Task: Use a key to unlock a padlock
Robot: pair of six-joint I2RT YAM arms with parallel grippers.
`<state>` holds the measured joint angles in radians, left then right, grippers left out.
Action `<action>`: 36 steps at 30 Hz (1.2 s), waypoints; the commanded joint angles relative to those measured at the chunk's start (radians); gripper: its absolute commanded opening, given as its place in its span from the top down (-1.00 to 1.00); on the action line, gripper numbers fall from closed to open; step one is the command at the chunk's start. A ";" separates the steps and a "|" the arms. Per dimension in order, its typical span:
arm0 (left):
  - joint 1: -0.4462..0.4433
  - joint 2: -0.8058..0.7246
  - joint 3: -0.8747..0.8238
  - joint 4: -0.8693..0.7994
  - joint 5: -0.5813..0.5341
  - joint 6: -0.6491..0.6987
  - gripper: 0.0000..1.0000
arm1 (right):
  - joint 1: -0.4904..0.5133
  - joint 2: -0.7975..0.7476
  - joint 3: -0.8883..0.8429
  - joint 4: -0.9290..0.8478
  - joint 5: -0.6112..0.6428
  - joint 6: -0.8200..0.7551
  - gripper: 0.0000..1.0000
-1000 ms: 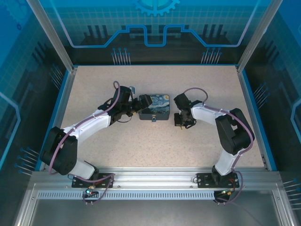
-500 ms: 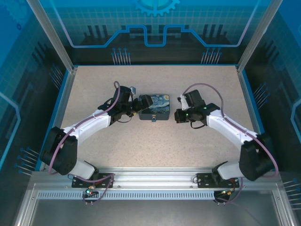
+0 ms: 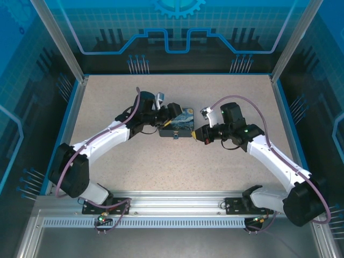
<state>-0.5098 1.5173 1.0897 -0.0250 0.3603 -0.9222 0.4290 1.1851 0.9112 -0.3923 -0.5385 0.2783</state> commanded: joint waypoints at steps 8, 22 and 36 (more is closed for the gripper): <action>-0.073 0.076 0.043 0.077 0.086 -0.037 -0.05 | -0.010 0.030 0.018 -0.005 -0.012 -0.020 1.00; -0.112 0.073 -0.012 0.086 0.120 -0.031 0.24 | -0.013 0.063 0.030 -0.005 0.037 -0.013 1.00; -0.135 0.090 -0.021 0.106 0.113 -0.041 0.37 | -0.024 0.062 0.031 -0.009 0.051 -0.008 1.00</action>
<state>-0.6353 1.5909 1.0767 0.0586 0.4538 -0.9543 0.4183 1.2438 0.9123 -0.3950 -0.4934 0.2752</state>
